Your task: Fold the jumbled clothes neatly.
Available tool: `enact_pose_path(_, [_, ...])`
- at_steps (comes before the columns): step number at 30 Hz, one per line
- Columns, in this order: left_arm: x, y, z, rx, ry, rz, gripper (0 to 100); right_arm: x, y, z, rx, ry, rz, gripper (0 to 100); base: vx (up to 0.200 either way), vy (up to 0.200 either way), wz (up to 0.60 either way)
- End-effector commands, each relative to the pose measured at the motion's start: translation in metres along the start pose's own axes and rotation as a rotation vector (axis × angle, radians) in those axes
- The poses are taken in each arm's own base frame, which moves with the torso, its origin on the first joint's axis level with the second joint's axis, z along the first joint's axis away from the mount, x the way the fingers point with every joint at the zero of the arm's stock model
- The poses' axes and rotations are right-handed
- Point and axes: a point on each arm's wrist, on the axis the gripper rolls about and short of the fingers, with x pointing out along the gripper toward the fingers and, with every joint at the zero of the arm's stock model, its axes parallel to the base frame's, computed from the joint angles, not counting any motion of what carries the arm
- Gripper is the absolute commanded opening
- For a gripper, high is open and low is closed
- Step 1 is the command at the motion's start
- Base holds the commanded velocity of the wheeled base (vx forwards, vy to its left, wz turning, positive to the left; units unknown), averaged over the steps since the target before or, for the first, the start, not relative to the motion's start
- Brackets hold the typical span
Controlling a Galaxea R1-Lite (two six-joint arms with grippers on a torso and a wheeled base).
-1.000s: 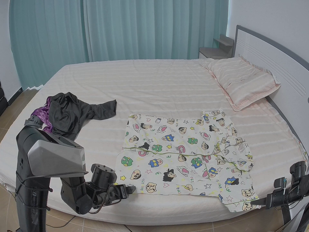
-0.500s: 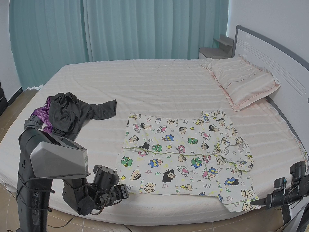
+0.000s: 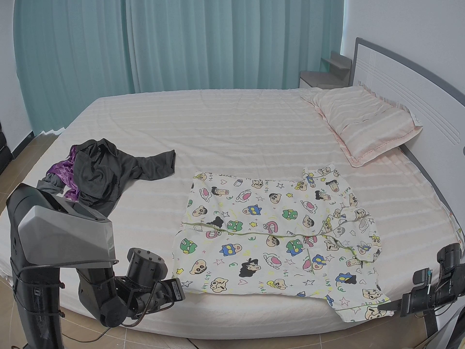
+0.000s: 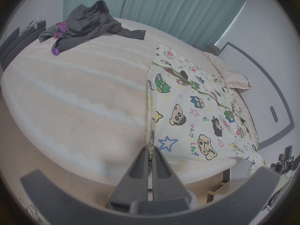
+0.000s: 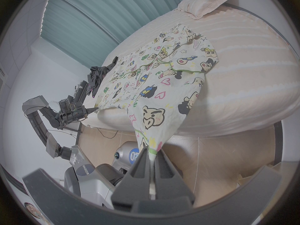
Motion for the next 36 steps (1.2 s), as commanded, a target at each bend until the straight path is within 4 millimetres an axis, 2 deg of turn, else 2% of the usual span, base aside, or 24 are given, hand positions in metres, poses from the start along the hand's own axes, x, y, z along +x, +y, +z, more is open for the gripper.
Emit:
enact_pose_path(1, [-0.013,0.002,-0.003,0.007,0.007,0.000,0,-0.004,0.004,-0.006,0.003,0.009,0.000,0,0.000,0.000,0.00])
enact_pose_path(12, [-0.018,0.006,-0.009,0.015,0.033,0.017,0,-0.007,0.009,-0.015,-0.006,0.072,0.011,0,0.000,0.000,0.00])
enact_pose_path(16, [-0.022,0.003,-0.002,0.000,0.011,-0.003,0,-0.006,0.007,-0.007,-0.024,0.046,0.016,0,0.000,0.000,0.00])
enact_pose_path(17, [-0.027,-0.001,0.006,-0.020,-0.020,-0.034,0,-0.006,0.005,0.004,-0.041,0.012,0.025,0,0.000,0.000,0.00])
enact_pose_path(19, [-0.029,-0.005,0.012,-0.037,-0.045,-0.054,0,-0.006,0.004,0.009,-0.043,-0.006,0.045,0,0.000,0.000,0.00])
enact_pose_path(25, [-0.030,-0.025,0.051,-0.155,-0.089,-0.075,0,-0.006,0.003,0.040,0.034,-0.085,0.136,0,0.000,0.000,0.00])
enact_pose_path(26, [-0.028,-0.031,0.062,-0.208,-0.073,-0.055,0,-0.006,0.002,0.048,0.054,-0.103,0.144,0,0.000,0.000,0.00])
enact_pose_path(29, [-0.021,-0.040,0.076,-0.272,-0.013,-0.004,0,-0.005,-0.001,0.062,0.068,-0.125,0.146,0,0.000,0.000,0.00])
enact_pose_path(36, [0.000,-0.038,0.105,-0.412,0.110,0.095,0,0.009,-0.013,0.080,0.082,-0.109,0.149,0,0.000,0.000,0.00])
